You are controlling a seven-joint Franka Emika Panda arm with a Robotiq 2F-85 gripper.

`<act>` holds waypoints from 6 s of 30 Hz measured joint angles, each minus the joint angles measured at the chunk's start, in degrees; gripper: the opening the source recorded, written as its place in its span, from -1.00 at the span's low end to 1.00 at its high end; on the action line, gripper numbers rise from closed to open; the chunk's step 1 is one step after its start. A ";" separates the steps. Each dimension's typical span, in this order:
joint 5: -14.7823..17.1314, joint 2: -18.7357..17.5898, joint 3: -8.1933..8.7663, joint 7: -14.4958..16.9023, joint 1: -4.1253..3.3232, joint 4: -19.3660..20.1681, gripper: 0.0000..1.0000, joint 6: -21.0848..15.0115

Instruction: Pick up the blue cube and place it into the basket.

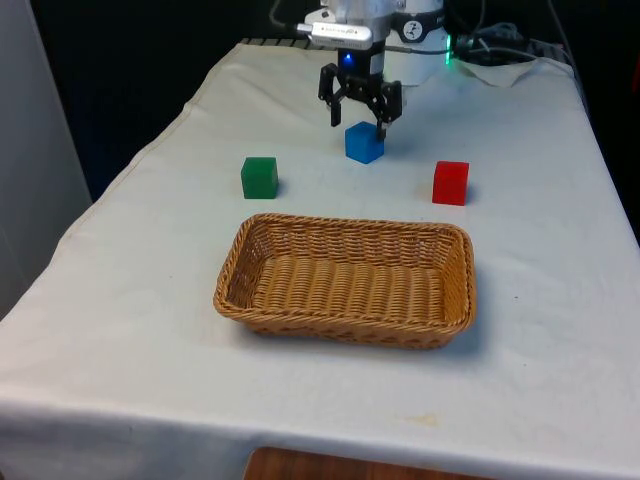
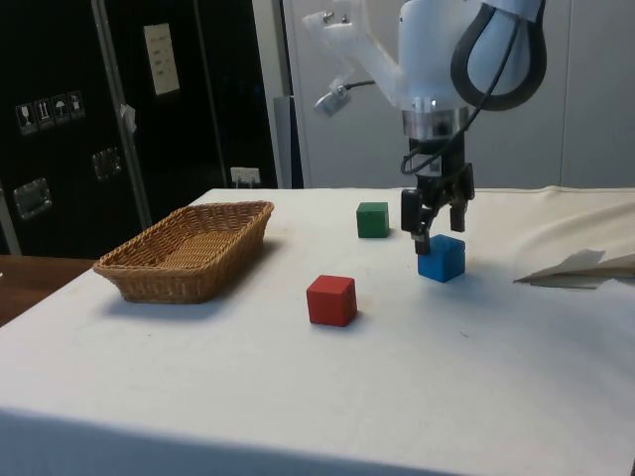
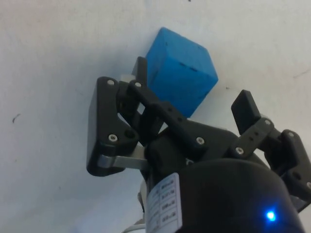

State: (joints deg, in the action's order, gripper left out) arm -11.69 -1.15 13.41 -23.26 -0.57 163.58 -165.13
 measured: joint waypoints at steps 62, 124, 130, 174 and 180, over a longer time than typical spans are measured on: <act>0.00 7.22 0.69 0.86 0.06 -0.23 -0.94 4.24; 2.23 20.97 0.11 19.08 -1.03 -11.12 -0.94 29.16; 3.55 16.73 -0.63 20.05 -1.32 -14.95 -0.94 29.16; 7.73 -6.47 -3.72 24.47 -1.72 -41.94 -0.94 33.12; 7.79 -9.91 -3.95 24.81 -1.72 -46.52 -0.94 34.38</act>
State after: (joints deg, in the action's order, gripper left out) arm -3.90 -11.06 9.45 1.55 -2.29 117.06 -130.75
